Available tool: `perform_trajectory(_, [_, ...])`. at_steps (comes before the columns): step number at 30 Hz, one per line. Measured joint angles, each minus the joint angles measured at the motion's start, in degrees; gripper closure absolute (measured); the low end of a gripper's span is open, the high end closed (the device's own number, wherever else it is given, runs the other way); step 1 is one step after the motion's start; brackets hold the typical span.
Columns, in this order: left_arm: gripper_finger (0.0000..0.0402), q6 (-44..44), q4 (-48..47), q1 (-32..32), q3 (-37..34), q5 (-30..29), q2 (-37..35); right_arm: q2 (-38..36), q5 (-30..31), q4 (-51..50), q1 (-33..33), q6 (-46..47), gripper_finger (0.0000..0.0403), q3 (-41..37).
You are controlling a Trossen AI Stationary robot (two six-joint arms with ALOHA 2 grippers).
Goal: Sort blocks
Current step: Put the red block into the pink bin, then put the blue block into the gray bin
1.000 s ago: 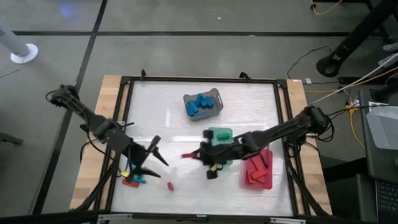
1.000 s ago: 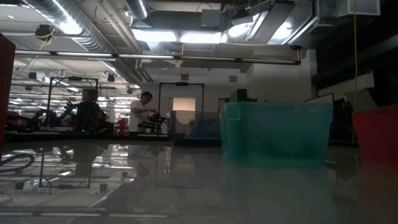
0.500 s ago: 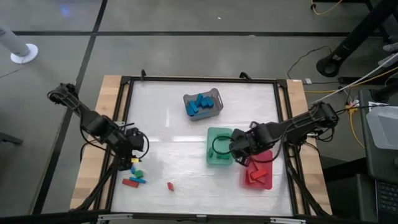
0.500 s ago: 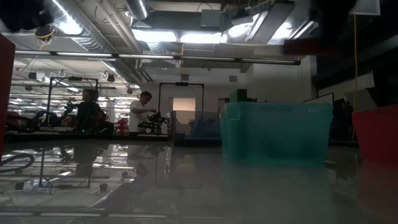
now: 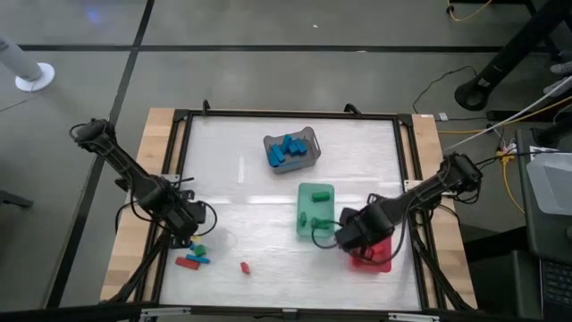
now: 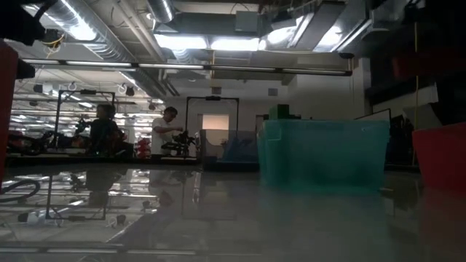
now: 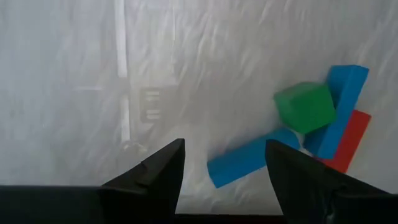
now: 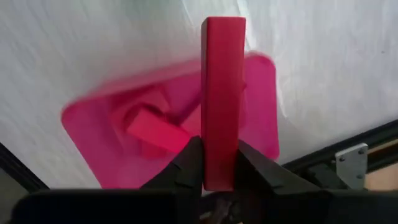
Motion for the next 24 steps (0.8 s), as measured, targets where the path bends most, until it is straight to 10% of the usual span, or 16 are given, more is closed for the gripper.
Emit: perform_trajectory(24, [0.0192,11.6,0.2,-3.1,-1.5,4.7,1.0,2.9,-2.4,-0.1,6.2,9.4,0.0259,0.0])
